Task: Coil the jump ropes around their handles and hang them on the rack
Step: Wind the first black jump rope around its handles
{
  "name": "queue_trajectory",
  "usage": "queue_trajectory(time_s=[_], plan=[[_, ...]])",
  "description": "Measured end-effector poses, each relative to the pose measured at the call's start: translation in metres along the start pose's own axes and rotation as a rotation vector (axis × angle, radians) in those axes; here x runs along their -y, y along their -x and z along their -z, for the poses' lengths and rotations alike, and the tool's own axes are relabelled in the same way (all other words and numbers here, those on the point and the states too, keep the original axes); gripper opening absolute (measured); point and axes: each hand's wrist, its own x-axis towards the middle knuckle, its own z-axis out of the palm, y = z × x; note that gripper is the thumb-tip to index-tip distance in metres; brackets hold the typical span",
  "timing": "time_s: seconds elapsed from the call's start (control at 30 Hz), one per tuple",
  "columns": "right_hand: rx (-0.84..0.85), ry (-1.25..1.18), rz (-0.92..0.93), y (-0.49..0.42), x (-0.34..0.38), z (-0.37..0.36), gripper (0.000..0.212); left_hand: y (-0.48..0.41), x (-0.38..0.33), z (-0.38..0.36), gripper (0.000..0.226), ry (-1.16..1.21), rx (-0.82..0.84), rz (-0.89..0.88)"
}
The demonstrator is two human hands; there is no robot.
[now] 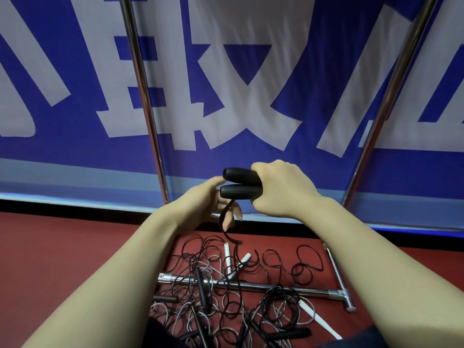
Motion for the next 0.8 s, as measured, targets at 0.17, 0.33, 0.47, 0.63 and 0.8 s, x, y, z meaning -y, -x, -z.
queue_trajectory(time_s=[0.17,0.33,0.47,0.63,0.8], plan=[[0.032,-0.055,-0.05,0.002,-0.011,0.002,0.019,0.01,-0.002,0.01,0.029,0.119,0.122,-0.076],[0.125,0.019,-0.021,0.004,-0.013,-0.005,0.018,0.018,-0.014,0.019,0.041,-0.153,0.007,-0.118],[0.187,0.079,-0.043,0.004,-0.015,-0.011,0.015,0.018,-0.017,0.018,0.046,-0.278,-0.002,-0.074],[0.24,0.143,-0.067,0.003,-0.013,-0.019,0.015,0.011,-0.015,0.008,0.033,-0.511,-0.118,-0.03],[0.262,0.14,-0.099,0.004,-0.006,-0.021,0.022,0.002,-0.012,0.005,0.025,-0.637,-0.221,-0.041]])
